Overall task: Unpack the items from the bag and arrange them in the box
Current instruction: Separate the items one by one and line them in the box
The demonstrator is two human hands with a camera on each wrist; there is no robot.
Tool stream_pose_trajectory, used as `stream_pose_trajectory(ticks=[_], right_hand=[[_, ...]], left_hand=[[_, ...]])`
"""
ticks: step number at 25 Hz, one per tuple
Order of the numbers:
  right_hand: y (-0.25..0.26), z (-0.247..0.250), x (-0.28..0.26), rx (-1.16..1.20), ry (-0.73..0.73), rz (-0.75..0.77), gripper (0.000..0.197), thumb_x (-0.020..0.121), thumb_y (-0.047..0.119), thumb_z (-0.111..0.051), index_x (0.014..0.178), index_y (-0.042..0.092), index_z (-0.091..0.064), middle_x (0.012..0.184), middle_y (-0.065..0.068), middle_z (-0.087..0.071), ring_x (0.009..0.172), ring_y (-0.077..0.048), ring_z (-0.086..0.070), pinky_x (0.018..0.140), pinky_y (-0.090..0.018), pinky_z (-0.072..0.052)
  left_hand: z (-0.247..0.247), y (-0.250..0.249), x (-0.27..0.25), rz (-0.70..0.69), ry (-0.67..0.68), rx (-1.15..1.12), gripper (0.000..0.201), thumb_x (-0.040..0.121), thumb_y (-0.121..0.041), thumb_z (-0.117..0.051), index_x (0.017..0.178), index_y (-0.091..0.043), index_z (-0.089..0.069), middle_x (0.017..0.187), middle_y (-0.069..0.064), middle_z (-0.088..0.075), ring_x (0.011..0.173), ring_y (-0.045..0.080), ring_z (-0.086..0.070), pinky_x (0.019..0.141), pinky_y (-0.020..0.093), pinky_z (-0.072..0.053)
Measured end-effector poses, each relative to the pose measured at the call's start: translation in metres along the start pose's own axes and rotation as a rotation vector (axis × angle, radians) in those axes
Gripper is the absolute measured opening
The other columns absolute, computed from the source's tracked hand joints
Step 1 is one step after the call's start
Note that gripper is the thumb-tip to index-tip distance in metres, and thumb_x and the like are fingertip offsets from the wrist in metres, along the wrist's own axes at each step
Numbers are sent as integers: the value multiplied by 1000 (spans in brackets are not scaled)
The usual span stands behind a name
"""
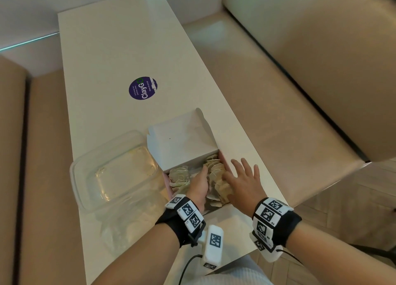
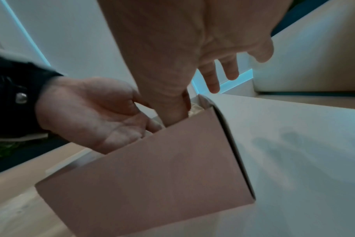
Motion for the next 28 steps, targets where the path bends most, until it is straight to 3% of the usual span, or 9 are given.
stream_pose_trajectory(ticks=[3,5,7,9,12,15,18,24,28], right_hand=[[1,-2,11,21,60,-11,98,78,11,-63,145,36,4,157,-7,9,140,-36,-16,107,-53,-31],[2,-3,19,18,79,-29,118,73,5,-65,140,41,25,156,-9,15,116,-36,-45,78,-42,-51],[3,-7,25,11,82,-28,123,73,2,-65,135,42,33,155,-12,12,93,-31,-56,59,-35,-48],[5,-10,26,-16,75,-10,124,73,2,-65,133,42,37,150,-15,-10,75,-28,-59,53,-33,-47],[7,-9,26,-13,60,-39,119,77,4,-61,133,38,38,119,-11,-41,57,-23,-53,48,-32,-45],[8,-9,26,10,69,-98,109,83,11,-56,134,36,37,103,-10,-50,58,-23,-52,51,-32,-43],[7,-12,27,26,74,-111,104,87,32,-57,137,36,34,99,-10,-53,65,-25,-58,58,-34,-50],[4,-8,27,138,105,-60,113,82,26,-61,131,40,40,100,-10,-51,69,-27,-60,62,-39,-54],[0,-1,25,109,122,-16,122,76,7,-63,128,43,41,101,-8,-47,64,-26,-58,57,-37,-54]], left_hand=[[-2,3,-1,-2,-3,70,66,84,-65,-37,131,-22,-53,131,5,-61,117,25,-58,103,46,-45],[-5,6,5,-19,-23,106,74,79,-68,-36,134,-20,-50,132,6,-59,117,26,-57,103,45,-44],[-7,6,9,-10,-51,129,83,72,-72,-37,134,-20,-50,128,7,-60,113,28,-59,101,45,-46],[-7,5,12,-21,-74,162,85,69,-72,-36,132,-18,-51,125,8,-61,112,29,-59,100,46,-46],[-7,-3,-2,-1,-61,233,79,77,-70,-35,131,-15,-53,123,11,-62,114,30,-57,102,43,-43],[-7,-2,-3,7,-38,307,70,93,-64,-26,144,-16,-38,145,11,-45,133,30,-41,108,44,-32],[-9,2,-1,28,-7,306,68,94,-62,-26,146,-18,-34,146,12,-44,134,31,-41,110,45,-32],[-9,0,-3,76,24,201,52,95,-59,-32,99,-17,-63,95,16,-72,84,25,-66,69,31,-52],[-8,-1,-4,74,40,128,48,97,-54,-35,100,-16,-65,85,12,-71,74,24,-66,62,29,-52]])
Point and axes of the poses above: each hand's wrist, its own x-axis towards the middle knuckle, its own z-axis out of the back of the hand, y = z × x, the point moved 1 cm from there along x, towards the middle knuckle
